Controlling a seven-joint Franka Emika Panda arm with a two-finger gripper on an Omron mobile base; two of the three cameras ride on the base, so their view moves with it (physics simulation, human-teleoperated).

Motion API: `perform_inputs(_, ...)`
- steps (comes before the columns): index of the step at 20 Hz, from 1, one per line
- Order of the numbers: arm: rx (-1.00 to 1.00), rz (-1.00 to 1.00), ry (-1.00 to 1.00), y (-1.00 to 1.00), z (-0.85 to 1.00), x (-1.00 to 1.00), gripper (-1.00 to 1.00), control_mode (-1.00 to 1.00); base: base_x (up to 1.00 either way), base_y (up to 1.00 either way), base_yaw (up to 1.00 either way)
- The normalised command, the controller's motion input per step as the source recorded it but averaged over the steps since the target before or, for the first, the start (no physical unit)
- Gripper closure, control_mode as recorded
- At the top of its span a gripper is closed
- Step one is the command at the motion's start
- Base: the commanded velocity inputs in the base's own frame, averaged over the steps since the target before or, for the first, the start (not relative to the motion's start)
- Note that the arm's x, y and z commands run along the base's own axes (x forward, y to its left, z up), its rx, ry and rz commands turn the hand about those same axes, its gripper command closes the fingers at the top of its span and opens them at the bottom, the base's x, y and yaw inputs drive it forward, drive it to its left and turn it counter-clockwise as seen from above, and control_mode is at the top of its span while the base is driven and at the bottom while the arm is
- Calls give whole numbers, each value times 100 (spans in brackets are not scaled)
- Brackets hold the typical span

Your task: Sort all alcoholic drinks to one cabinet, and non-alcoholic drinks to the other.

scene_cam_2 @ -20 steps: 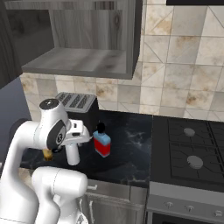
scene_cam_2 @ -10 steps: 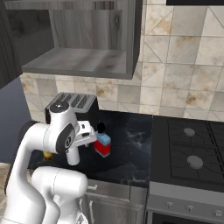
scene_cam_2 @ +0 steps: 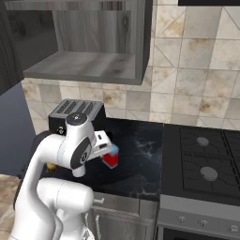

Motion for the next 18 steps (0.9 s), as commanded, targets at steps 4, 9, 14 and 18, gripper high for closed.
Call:
perform_inputs(4,0,0,-7,-31,-11,8,-100,-100,0,0,0)
perform_inputs(9,0,0,-5,-33,-7,10,-100,-100,0,0,0)
perform_inputs(14,1,0,-1,-31,0,15,-100,-100,0,0,0)
perform_inputs(18,7,0,0,-27,0,14,-100,-100,0,0,0)
